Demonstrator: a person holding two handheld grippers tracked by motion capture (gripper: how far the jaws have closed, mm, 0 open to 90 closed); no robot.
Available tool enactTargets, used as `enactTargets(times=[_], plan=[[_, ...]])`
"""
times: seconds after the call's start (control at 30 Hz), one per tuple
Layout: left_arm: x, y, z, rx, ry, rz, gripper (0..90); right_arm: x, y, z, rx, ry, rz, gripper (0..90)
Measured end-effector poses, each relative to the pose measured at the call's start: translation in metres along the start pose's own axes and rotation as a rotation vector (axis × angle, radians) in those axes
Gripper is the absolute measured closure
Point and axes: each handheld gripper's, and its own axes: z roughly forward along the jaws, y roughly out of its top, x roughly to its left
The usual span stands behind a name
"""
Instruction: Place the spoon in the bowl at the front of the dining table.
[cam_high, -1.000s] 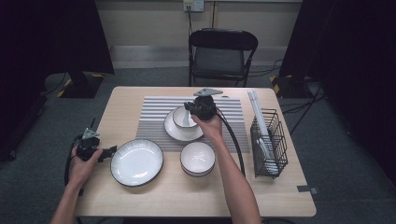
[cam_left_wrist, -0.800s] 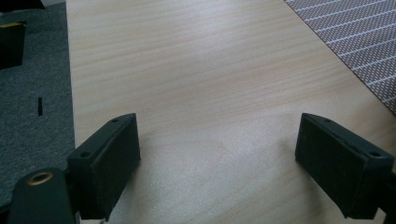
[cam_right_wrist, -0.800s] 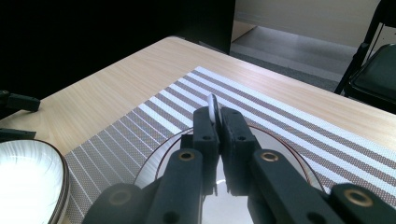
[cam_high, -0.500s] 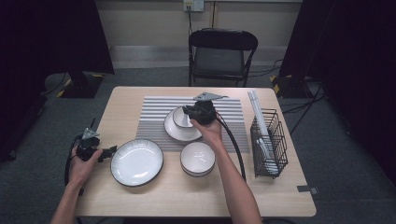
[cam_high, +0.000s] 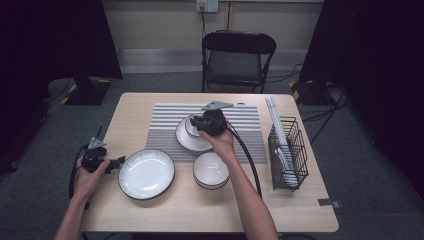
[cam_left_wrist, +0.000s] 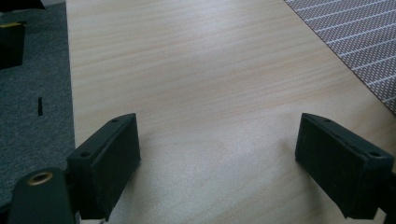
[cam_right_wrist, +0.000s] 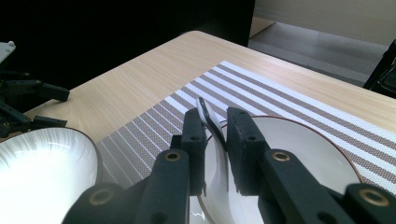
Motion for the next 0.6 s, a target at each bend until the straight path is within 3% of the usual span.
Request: enactTargets(times=[0.2,0.6], plan=[[-0.0001,0.0,0.0001,0.0,-0.001,0.0,13.4,0.0011,-0.0001,0.0018,0.008,0.014,0.017,76.2],[0.0,0.0,0.0,0.0,0.0,0.0,13.4,0.007,0.0014,0.0096,0.023,0.023,0.001,73.2]])
